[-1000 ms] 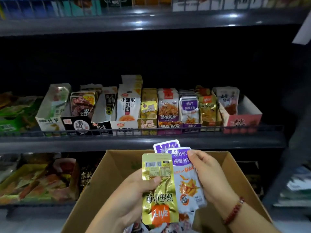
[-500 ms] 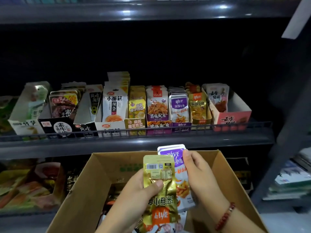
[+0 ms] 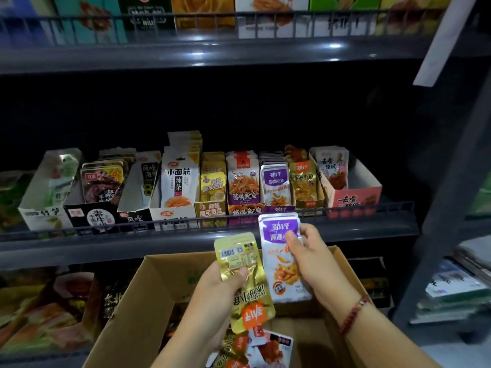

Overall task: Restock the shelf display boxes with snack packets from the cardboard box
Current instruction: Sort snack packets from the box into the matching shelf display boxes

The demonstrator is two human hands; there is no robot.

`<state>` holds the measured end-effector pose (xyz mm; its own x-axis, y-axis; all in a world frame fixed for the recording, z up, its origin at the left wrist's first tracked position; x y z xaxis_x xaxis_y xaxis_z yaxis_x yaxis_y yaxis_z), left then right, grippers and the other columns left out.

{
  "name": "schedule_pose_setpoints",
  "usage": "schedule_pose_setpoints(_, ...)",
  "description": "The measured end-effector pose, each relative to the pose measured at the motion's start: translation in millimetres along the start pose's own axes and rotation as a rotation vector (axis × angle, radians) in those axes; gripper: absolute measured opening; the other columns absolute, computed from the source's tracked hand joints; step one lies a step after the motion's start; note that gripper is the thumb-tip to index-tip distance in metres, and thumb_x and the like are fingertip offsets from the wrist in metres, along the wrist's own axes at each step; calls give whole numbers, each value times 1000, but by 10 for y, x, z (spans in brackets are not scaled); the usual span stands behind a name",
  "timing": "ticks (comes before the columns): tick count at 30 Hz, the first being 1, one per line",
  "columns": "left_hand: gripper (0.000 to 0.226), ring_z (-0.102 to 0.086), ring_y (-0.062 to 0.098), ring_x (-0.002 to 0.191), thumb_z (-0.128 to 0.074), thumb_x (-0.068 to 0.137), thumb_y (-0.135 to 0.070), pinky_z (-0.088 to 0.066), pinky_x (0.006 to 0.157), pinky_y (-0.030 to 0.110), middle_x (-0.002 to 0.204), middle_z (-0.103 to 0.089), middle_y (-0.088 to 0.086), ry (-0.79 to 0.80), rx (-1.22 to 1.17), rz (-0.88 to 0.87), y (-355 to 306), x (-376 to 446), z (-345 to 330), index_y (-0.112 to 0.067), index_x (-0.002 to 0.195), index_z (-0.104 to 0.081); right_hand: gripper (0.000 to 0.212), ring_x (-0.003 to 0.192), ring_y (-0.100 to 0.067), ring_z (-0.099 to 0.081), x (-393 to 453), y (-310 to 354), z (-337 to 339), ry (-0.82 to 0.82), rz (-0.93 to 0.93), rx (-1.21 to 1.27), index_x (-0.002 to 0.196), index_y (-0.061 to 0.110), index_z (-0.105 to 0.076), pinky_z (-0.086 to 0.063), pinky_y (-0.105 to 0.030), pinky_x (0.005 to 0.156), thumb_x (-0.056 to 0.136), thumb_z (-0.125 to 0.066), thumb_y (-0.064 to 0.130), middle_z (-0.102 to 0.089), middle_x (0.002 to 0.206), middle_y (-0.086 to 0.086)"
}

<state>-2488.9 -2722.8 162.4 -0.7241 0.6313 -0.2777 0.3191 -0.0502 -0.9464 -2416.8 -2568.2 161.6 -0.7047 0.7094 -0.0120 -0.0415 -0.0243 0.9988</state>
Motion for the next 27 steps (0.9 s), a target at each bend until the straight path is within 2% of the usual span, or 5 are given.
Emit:
schedule_pose_setpoints(6,17,-72,25,88,-51,99,-10,-55,80,41,96,-75,7,-75,-31,-48,-133,179,-2,-17,110,-62,17,73,-15,-67,422,270,110,-123,79,-47,118,25,-36,-55,-28,55,101,-40,28,-62,95,-4)
schedule_pose_setpoints(13,15,-72,26,87,-51,98,-10,-55,80,43,88,-76,6,-84,-135,-45,-225,430,87,-18,102,-63,31,72,-13,-60,1120,600,112,-258,309,-177,131,18,-35,-55,-28,58,102,-40,26,-56,89,6)
schedule_pose_setpoints(18,15,-72,29,88,-52,98,-10,-55,81,43,91,-76,9,-64,-157,-15,-196,521,120,-15,106,-63,38,93,-14,-59,1547,641,27,-177,418,-203,138,17,-31,-48,-23,67,102,-40,22,-55,111,2)
schedule_pose_setpoints(23,14,-73,24,77,-53,97,-8,-55,72,39,85,-76,7,-56,-182,-9,-196,526,115,-15,103,-63,26,83,-15,-57,1709,425,7,-61,315,-253,126,18,-40,-50,-32,72,101,-42,20,-56,94,5)
schedule_pose_setpoints(27,15,-74,21,71,-52,98,-7,-55,72,39,84,-76,8,-39,-184,-7,-203,511,92,-15,104,-63,33,77,-4,-50,1689,303,59,-70,242,-245,130,17,-37,-40,-17,57,99,-46,13,-50,101,7)
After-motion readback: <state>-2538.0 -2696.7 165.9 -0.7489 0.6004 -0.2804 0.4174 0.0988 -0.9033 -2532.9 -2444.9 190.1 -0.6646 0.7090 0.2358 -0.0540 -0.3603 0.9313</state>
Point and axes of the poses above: each hand's wrist, its own x-axis towards the middle knuckle, its own z-axis out of the back of the hand, y = z × x, the point moved 2 cm from there along x, towards the middle knuckle
